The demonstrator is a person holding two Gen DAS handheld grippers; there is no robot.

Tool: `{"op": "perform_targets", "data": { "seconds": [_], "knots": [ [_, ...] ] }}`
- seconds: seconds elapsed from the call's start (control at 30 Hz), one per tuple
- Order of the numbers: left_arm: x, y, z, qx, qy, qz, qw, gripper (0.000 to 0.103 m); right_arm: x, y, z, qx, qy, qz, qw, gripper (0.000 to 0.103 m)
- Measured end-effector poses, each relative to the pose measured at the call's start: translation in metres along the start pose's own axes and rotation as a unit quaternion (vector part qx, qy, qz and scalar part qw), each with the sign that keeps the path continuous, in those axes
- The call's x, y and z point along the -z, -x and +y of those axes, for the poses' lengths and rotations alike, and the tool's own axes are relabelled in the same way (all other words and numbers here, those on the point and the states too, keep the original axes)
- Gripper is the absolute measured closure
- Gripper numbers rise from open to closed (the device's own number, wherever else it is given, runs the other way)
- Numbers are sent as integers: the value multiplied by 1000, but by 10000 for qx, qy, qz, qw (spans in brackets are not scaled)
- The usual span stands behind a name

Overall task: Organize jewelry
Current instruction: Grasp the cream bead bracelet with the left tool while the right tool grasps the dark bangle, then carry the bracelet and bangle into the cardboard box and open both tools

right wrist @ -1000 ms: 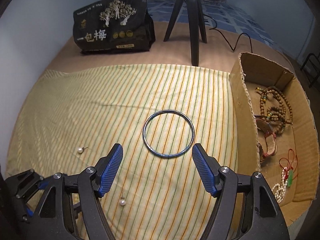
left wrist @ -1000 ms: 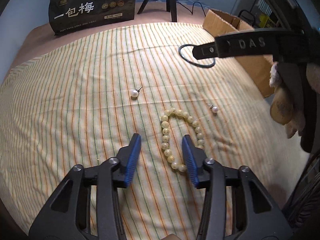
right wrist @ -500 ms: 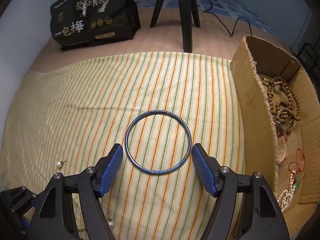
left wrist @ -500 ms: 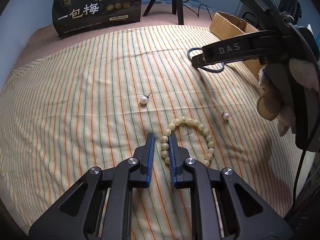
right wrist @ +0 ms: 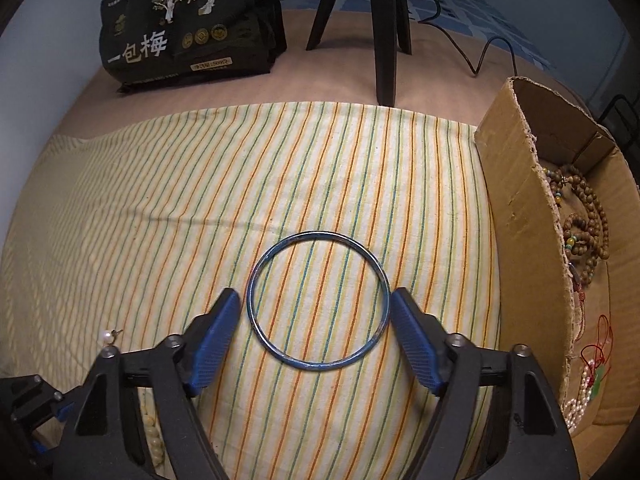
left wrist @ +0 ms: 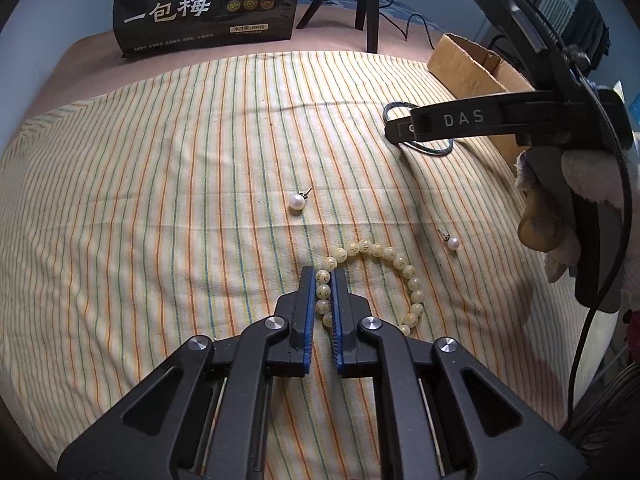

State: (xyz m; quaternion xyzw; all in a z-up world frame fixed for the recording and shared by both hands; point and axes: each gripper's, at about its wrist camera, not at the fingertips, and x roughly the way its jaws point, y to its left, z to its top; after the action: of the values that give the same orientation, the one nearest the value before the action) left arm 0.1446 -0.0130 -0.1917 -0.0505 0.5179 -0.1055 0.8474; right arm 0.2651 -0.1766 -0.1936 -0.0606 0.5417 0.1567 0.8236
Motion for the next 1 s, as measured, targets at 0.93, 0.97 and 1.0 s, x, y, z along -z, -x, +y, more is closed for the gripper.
{"op": "perform_targets", "data": {
  "seconds": [0.93, 0.97, 1.0],
  "knots": [
    [-13, 79, -5, 274, 265, -807, 9960, 98, 10, 95, -16, -228, -27, -927, 9954, 31],
    [-14, 82, -6, 306, 282, -846, 9955, 98, 11, 99, -19, -205, -39, -960, 9952, 31],
    [-14, 85, -7, 332, 295, -872, 9952, 98, 13, 104, -24, -181, -67, -998, 9948, 31]
  ]
}}
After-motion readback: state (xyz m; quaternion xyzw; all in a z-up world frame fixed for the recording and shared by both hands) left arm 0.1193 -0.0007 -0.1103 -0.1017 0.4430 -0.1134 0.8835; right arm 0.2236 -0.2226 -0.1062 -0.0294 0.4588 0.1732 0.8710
